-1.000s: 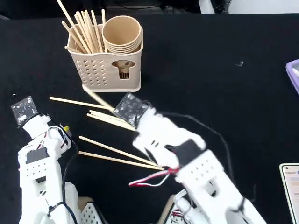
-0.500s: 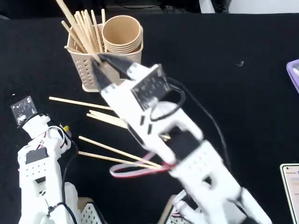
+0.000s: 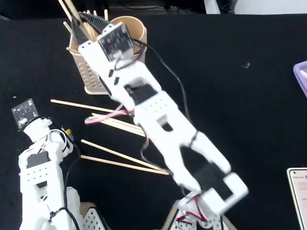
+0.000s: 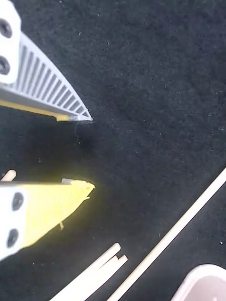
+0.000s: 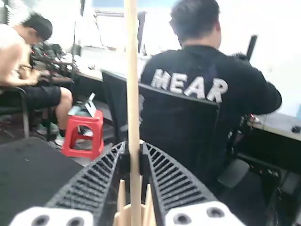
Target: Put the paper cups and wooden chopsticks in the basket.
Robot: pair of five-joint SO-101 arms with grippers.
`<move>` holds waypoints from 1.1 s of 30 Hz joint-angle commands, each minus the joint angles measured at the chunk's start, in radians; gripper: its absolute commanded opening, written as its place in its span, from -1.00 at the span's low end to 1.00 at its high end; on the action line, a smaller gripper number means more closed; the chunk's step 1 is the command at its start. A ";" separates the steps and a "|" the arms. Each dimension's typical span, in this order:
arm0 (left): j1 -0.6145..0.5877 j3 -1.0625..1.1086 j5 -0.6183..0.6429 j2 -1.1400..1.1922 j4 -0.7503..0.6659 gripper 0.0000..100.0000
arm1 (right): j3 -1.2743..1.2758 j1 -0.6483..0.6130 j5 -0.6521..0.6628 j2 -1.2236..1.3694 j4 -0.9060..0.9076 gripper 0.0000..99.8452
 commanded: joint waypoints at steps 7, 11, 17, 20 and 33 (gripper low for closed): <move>0.015 -0.007 0.003 -0.015 -0.017 -0.58 | -0.254 0.012 -0.011 0.237 0.098 -0.98; 0.015 -0.007 0.003 -0.015 -0.017 -0.58 | -0.254 0.011 -0.011 0.252 0.157 -0.98; 0.015 -0.007 0.003 -0.015 -0.017 -0.58 | -0.262 0.015 -0.075 0.252 0.278 -0.77; 0.015 -0.007 0.003 -0.015 -0.017 -0.58 | -0.263 0.012 -0.115 0.251 0.313 -0.71; 0.015 -0.007 0.003 -0.015 -0.017 -0.58 | -0.263 -0.005 -0.117 -0.170 0.779 -0.79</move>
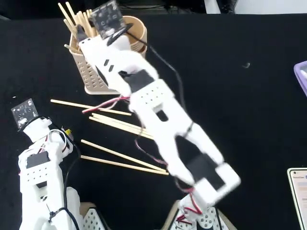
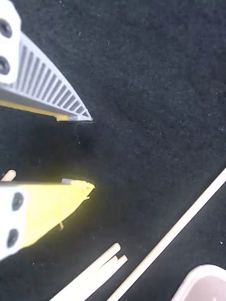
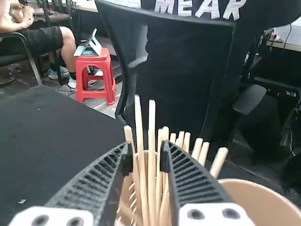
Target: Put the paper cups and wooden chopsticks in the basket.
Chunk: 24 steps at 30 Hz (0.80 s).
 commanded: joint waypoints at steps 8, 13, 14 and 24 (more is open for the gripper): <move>0.015 -0.007 0.003 -0.015 -0.017 -0.58 | 0.143 -0.017 0.012 -0.392 0.881 -0.79; 0.015 -0.007 0.003 -0.015 -0.017 -0.58 | 0.458 -0.017 0.198 -0.394 0.853 -0.79; 0.015 -0.007 0.003 -0.015 -0.017 -0.58 | 0.527 -0.017 0.229 -0.395 0.812 -0.79; 0.015 -0.007 0.003 -0.015 -0.017 -0.58 | 0.766 0.018 0.396 -0.240 0.503 -0.49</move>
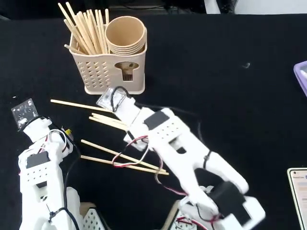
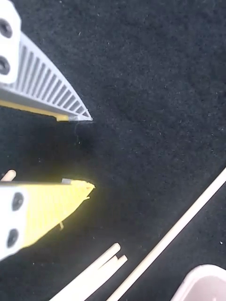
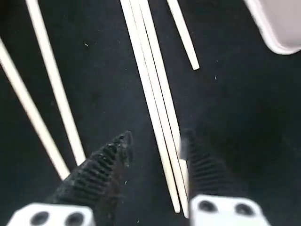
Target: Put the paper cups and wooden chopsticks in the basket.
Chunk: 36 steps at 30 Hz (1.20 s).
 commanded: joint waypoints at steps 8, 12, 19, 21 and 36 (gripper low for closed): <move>0.015 -0.007 0.003 -0.015 -0.017 -0.58 | -0.142 0.081 0.135 0.262 -0.048 -0.56; 0.015 -0.007 0.003 -0.015 -0.017 -0.58 | -0.148 0.083 0.181 0.306 -0.034 -0.58; 0.015 -0.007 0.003 -0.015 -0.017 -0.58 | -0.150 0.081 0.190 0.282 0.011 -0.98; 0.015 -0.007 0.003 -0.015 -0.017 -0.58 | -0.148 0.078 0.187 0.229 0.061 -0.98; 0.015 -0.007 0.003 -0.015 -0.017 -0.58 | 0.028 0.054 0.186 -0.091 0.143 -0.98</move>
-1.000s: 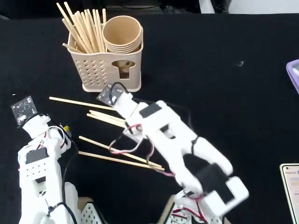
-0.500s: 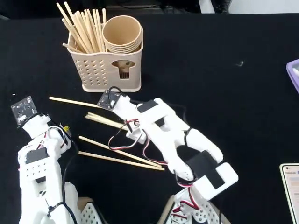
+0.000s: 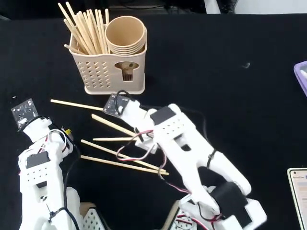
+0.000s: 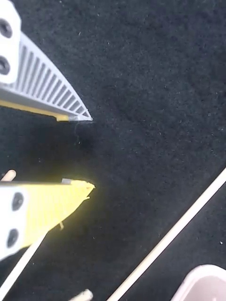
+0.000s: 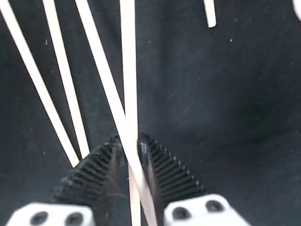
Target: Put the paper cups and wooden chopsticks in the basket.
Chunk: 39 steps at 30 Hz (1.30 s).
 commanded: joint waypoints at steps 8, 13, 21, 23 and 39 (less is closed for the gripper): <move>0.015 -0.007 0.003 -0.015 -0.017 -0.58 | 0.214 0.002 0.006 -0.048 -0.245 -0.97; 0.015 -0.007 0.003 -0.015 -0.017 -0.58 | 0.153 -0.040 0.006 -0.048 -0.086 -0.66; 0.015 -0.007 0.003 -0.015 -0.017 -0.58 | -0.025 -0.132 -0.109 -0.024 -0.040 -0.64; 0.015 -0.007 0.003 -0.015 -0.017 -0.58 | -0.027 -0.164 -0.121 0.024 -0.080 -0.65; 0.015 -0.007 0.003 -0.015 -0.017 -0.58 | -0.214 -0.120 -0.058 0.369 -0.123 -0.85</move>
